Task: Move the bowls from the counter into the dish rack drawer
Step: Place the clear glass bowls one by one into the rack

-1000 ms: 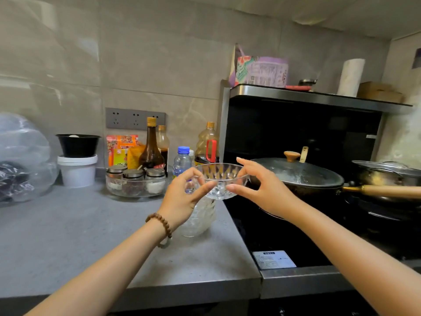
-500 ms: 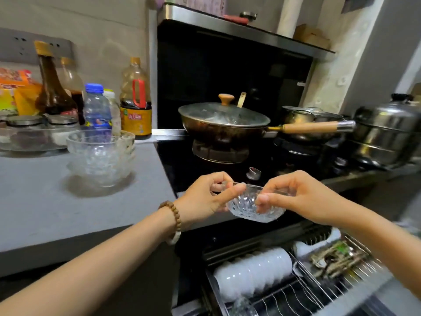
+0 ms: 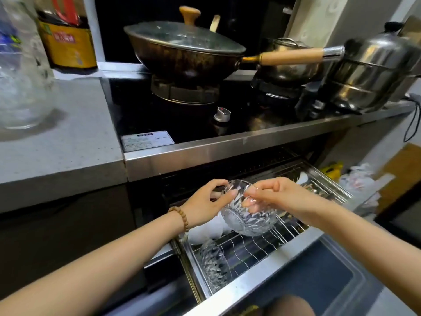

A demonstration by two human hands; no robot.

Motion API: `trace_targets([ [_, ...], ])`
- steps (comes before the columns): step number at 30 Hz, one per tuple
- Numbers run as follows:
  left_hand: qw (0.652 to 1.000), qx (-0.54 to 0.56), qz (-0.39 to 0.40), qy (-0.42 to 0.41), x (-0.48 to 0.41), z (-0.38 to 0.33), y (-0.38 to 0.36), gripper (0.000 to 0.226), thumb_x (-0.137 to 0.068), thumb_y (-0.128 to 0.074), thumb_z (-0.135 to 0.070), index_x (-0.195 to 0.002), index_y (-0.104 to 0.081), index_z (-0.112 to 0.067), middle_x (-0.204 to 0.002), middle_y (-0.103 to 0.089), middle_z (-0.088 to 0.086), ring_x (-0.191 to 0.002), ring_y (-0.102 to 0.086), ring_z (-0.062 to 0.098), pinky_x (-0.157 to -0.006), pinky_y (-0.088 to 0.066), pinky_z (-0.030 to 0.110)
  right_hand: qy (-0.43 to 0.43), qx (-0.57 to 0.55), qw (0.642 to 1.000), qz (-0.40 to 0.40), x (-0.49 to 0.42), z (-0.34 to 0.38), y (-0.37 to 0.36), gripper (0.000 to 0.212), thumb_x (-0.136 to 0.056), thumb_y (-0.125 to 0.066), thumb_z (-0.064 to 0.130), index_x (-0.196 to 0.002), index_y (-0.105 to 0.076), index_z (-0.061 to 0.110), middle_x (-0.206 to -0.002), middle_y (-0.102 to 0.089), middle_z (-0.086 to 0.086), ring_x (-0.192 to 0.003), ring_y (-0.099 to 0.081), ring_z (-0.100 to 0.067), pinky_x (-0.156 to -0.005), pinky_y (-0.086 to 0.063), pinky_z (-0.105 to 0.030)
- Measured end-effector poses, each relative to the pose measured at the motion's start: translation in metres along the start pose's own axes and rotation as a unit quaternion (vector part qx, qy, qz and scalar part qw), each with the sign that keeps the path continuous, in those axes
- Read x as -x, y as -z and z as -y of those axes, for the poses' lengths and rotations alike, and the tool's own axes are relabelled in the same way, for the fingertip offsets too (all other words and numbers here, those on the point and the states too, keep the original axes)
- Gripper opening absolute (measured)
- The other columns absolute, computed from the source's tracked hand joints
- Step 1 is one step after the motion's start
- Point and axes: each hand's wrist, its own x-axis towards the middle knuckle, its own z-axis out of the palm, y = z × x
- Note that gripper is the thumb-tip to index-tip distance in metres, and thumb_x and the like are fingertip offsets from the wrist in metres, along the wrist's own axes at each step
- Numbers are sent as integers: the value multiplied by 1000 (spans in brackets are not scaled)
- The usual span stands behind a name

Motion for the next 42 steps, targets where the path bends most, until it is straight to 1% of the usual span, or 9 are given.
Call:
trace_targets([
  [2,1000,-16,-2,13,-2,16,-1,53,-84,-54,-50,-131,-42,-28,-116,-62,-4,-97,-60,2,-87,-51,26,-37,-35,999,-2,-10,-13,-2,25,-84,-65,29,-97,-73,9,-90,-76,-3,-71,-70,-7,-63,-52,-13],
  [4,998,-52,-9,15,-1,33,0,55,-85,-55,-47,-134,-40,-25,-132,-54,2,-112,-55,9,-96,-44,25,-76,-57,995,-7,-19,-27,-5,25,-85,-64,26,-102,-72,8,-92,-76,-4,-71,-69,-7,-65,-53,-17],
  [7,982,-186,-1,12,5,62,3,65,-84,-55,-52,-139,-33,-26,-143,-43,-1,-129,-41,14,-107,-33,29,-135,-74,988,-11,-33,-46,-11,25,-88,-61,21,-106,-69,4,-95,-75,-7,-72,-69,-9,-66,-53,-20],
  [11,939,-341,26,33,12,97,5,83,-79,-52,-65,-145,-18,-29,-153,-25,-1,-141,-18,19,-118,-12,40,-192,-90,977,-12,-49,-68,-17,20,-89,-62,19,-99,-69,3,-81,-76,-1,-65,-70,-6,-61,-52,-18],
  [16,918,-390,37,51,13,125,0,103,-70,-51,-76,-148,0,-31,-159,0,-2,-145,6,21,-115,11,46,-243,-65,968,-17,-67,-89,-23,12,-90,-61,18,-89,-68,7,-78,-72,-1,-62,-65,-7,-54,-51,-17],
  [22,906,-414,40,81,10,150,-9,118,-59,-45,-87,-148,6,-28,-158,9,-1,-145,11,22,-111,16,46,-305,-59,950,11,-85,-108,-31,14,-91,-58,20,-85,-65,9,-64,-71,4,-53,-63,-4,-57,-45,-18],
  [27,901,-425,6,92,9,160,-20,130,-47,-33,-96,-148,5,-25,-158,8,-1,-144,12,21,-112,16,50,-338,-47,938,58,-97,-122,-37,18,-92,-57,25,-85,-66,12,-78,-68,2,-63,-60,-5,-57,-45,-18],
  [35,897,-431,-4,99,8,162,-23,131,-46,-36,-96,-148,7,-26,-158,7,-1,-145,9,22,-114,13,53,-371,-49,918,133,-109,-138,-53,18,-97,-48,23,-85,-60,15,-63,-71,11,-68,-59,-3,-58,-46,-14],
  [42,900,-425,-11,94,9,164,-24,130,-46,-39,-96,-148,5,-28,-158,5,-3,-144,7,20,-115,11,53,-365,-57,918,146,-111,-149,-56,19,-99,-44,20,-87,-58,15,-82,-69,5,-78,-60,-6,-72,-47,-18],
])
